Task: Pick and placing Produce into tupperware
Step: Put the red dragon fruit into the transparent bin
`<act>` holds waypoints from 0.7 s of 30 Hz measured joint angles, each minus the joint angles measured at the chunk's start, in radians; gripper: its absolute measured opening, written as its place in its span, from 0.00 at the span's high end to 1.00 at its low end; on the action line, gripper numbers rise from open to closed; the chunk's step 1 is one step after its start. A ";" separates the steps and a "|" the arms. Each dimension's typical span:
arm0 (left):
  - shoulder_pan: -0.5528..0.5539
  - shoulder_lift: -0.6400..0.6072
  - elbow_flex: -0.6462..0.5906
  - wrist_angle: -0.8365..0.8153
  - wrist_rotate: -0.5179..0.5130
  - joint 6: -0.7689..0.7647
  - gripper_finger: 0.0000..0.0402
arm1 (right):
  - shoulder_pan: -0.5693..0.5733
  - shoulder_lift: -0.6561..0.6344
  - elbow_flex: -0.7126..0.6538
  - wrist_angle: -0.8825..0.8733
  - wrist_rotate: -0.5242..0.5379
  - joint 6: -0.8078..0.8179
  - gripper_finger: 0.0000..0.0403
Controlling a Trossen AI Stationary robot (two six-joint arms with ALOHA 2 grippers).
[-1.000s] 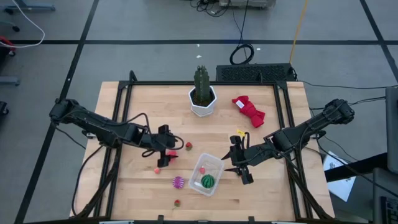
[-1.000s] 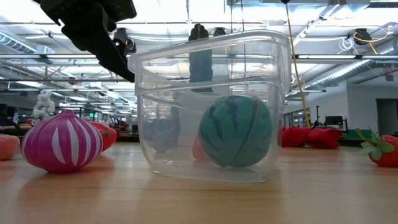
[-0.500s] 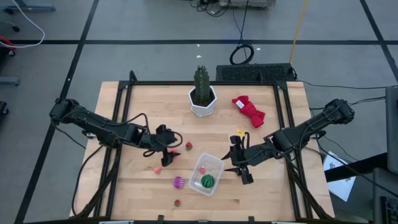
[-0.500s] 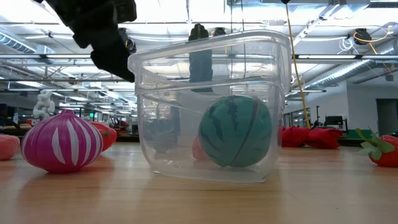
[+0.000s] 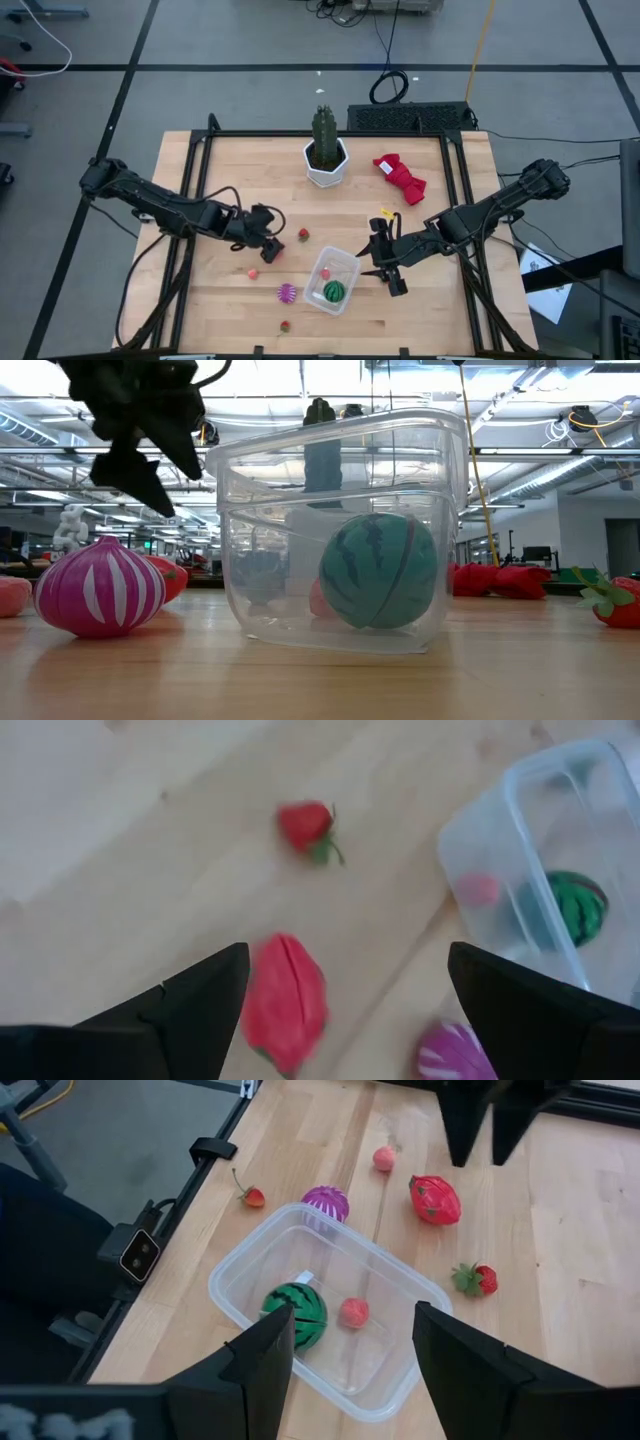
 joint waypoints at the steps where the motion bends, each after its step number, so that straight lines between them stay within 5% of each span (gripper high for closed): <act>1: -0.006 0.000 0.000 -0.004 0.007 -0.019 0.13 | 0.000 0.000 0.000 0.000 0.000 -0.006 0.51; 11: -0.024 0.037 0.019 -0.146 0.055 -0.128 0.13 | 0.000 0.000 0.000 0.005 0.000 -0.033 0.51; 21: -0.019 0.355 0.457 -0.727 0.023 -0.065 0.13 | 0.000 0.000 0.001 0.015 0.000 -0.033 0.51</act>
